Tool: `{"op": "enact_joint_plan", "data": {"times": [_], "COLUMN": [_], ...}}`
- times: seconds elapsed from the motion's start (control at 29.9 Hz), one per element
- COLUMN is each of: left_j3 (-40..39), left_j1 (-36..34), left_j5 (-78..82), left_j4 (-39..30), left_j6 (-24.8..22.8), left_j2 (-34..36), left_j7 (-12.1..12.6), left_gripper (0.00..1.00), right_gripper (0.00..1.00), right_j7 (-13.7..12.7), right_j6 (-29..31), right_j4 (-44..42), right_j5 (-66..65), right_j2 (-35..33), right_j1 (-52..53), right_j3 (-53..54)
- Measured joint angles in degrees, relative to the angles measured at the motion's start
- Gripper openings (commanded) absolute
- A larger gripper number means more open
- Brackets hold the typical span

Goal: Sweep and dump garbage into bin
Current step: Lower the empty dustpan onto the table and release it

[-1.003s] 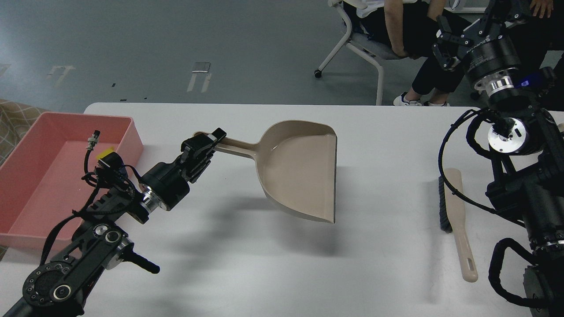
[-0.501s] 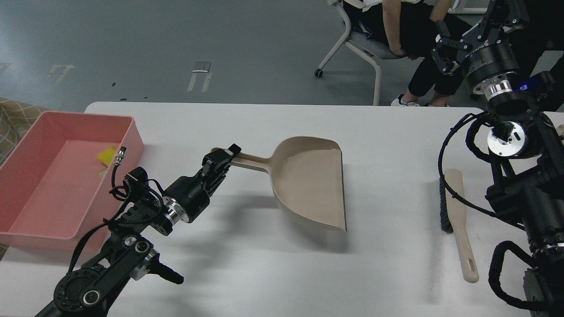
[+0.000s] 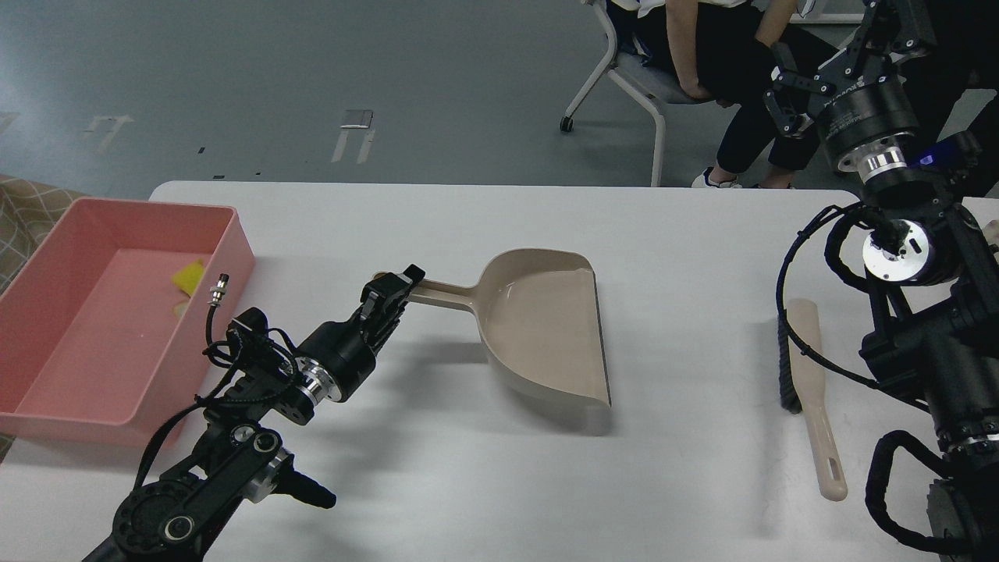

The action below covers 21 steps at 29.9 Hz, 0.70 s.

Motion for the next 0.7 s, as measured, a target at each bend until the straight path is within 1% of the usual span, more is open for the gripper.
{"op": "enact_joint_plan", "data": {"times": [0.17,0.2,0.23,0.33,0.5,0.57,0.7], "left_j3": [0.02,0.02,0.02,0.02,-0.03,-0.14,-0.29], "left_j1": [-0.11,-0.13,-0.15,-0.27,-0.65,-0.67,-0.68], "left_j5": [-0.01,-0.01,-0.02,-0.01,-0.01,-0.17,-0.98], "left_j4": [0.06,0.06,0.06,0.06,0.06,0.06,0.05], "left_j6": [0.04,0.04,0.05,0.08,0.09,0.09,0.03], "left_j2": [0.13,0.18,0.23,0.40,1.47,2.97,6.27], "left_j7": [0.14,0.15,0.17,0.20,0.21,0.21,0.21], "left_gripper": [0.48,0.52,0.59,0.67,0.73,0.76,0.78], "right_gripper": [1.00,1.00,1.00,1.00,1.00,1.00,1.00], "right_j7": [0.00,0.00,0.00,0.00,0.00,-0.01,-0.01], "right_j6": [0.03,0.03,0.03,0.03,0.03,0.03,0.02], "right_j4": [0.00,0.00,0.00,0.00,0.00,0.01,0.01], "right_j5": [-0.03,-0.03,-0.02,-0.02,0.00,0.01,0.01], "right_j2": [-0.05,-0.07,-0.07,-0.08,-0.08,-0.08,-0.08], "right_j1": [-0.03,-0.03,-0.03,-0.03,-0.03,-0.03,-0.03], "right_j3": [0.00,0.00,0.00,0.00,0.00,0.00,0.00]}}
